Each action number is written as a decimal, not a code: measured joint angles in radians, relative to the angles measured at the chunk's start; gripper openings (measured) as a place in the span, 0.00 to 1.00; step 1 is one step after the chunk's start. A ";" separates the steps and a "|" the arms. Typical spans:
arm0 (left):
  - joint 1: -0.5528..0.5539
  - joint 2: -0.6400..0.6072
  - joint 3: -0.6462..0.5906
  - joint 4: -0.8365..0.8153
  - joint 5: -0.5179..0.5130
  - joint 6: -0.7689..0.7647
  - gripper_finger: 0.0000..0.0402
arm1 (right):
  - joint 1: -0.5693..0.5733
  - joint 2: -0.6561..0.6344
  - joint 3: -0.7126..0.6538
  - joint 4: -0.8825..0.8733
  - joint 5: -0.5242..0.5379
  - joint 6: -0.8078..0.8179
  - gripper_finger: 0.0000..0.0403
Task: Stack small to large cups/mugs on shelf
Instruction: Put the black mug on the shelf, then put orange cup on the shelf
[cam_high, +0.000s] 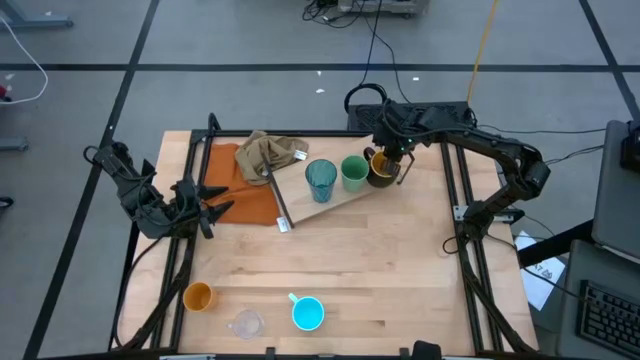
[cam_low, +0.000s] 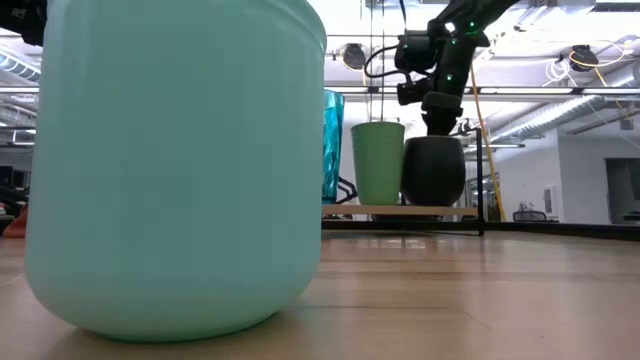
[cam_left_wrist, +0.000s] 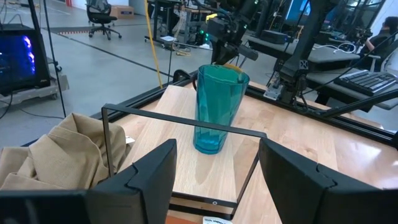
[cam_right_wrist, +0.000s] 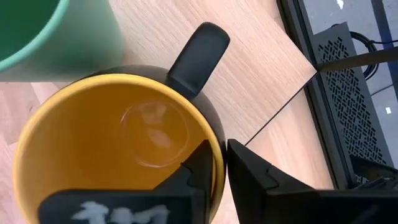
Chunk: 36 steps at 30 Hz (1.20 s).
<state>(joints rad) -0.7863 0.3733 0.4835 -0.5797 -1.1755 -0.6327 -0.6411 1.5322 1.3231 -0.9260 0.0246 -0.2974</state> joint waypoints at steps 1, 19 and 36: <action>0.000 0.000 0.000 0.000 0.000 0.000 0.57 | 0.000 0.000 0.000 0.002 0.000 0.001 0.09; 0.000 0.000 0.000 0.000 0.000 0.006 0.57 | 0.001 -0.001 0.002 0.001 0.001 -0.006 0.12; 0.000 0.000 0.000 0.000 -0.002 0.010 0.57 | 0.084 -0.187 0.070 0.055 0.000 0.054 0.23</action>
<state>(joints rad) -0.7860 0.3731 0.4835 -0.5800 -1.1770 -0.6231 -0.5575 1.3448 1.3935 -0.8710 0.0243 -0.2432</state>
